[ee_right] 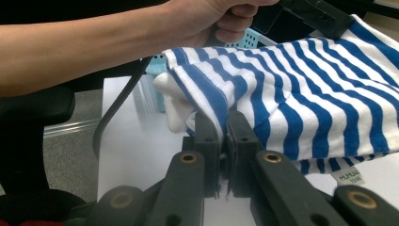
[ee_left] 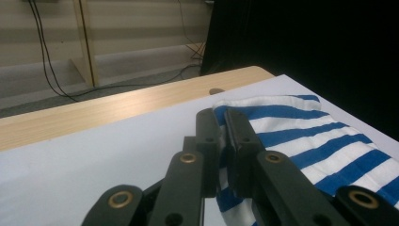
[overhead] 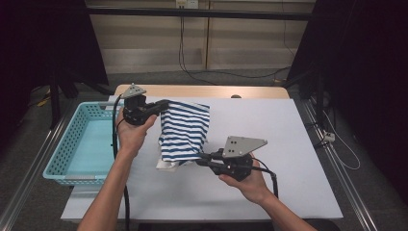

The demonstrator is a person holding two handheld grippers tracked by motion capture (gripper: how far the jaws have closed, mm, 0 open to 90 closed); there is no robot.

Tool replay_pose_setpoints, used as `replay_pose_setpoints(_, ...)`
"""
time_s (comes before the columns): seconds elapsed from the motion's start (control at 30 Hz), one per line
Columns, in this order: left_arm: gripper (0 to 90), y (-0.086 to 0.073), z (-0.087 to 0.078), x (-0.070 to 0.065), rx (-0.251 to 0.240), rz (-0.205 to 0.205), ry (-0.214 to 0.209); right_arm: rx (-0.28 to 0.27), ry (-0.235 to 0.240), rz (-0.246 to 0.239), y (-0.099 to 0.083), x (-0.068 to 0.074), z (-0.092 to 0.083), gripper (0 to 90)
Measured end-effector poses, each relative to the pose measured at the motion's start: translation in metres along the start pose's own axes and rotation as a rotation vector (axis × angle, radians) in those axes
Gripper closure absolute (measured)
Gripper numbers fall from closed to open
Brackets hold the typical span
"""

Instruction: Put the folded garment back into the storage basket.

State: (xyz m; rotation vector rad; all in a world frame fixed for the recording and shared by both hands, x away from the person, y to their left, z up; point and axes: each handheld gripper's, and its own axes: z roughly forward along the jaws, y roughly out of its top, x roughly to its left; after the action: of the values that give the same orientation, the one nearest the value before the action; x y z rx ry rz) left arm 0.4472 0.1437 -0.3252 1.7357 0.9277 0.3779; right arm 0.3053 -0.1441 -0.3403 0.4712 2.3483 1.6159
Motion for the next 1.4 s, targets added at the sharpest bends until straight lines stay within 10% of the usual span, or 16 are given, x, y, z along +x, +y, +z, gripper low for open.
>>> replay_pose_setpoints(1.4,85.0,-0.005,-0.070,0.060,-0.005,-0.040,0.130,-0.008,0.135,-0.049,0.034,0.014,0.085,85.9)
